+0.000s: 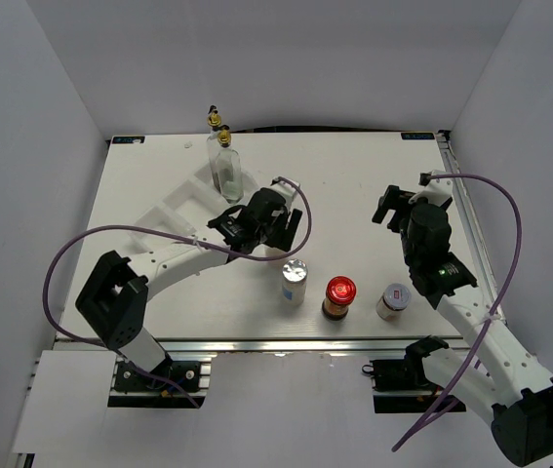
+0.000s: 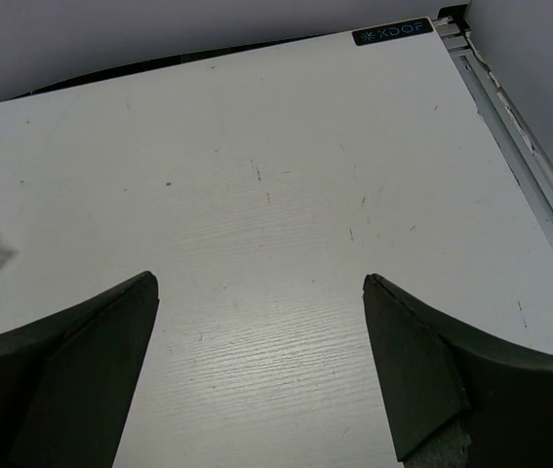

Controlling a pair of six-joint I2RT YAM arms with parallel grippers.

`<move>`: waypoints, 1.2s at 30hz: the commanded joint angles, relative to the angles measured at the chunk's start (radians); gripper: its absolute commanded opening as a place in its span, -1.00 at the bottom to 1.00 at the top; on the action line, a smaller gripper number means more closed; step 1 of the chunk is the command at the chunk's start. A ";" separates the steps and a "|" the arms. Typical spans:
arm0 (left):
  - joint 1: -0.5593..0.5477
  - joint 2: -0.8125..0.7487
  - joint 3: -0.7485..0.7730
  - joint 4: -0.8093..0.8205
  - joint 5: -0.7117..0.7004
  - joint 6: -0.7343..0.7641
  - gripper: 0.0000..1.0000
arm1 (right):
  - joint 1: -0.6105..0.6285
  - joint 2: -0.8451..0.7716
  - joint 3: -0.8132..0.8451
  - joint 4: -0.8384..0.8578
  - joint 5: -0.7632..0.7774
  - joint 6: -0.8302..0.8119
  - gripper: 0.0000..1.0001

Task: Organize the condiment bottles

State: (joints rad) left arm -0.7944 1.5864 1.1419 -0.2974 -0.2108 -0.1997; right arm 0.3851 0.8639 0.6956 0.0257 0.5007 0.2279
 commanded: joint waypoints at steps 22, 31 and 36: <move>0.247 -0.207 0.094 -0.088 -0.388 -0.145 -0.46 | -0.012 -0.043 -0.025 0.062 0.058 -0.025 0.79; 0.382 -0.148 0.157 -0.014 -0.386 -0.119 -0.44 | -0.015 -0.029 -0.028 0.066 0.070 -0.032 0.79; 0.465 -0.066 0.225 -0.034 -0.335 -0.129 -0.44 | -0.018 -0.019 -0.028 0.069 0.078 -0.036 0.79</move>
State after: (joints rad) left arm -0.3748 1.5017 1.3037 -0.3775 -0.5575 -0.3233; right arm 0.3729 0.8375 0.6708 0.0330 0.5491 0.2016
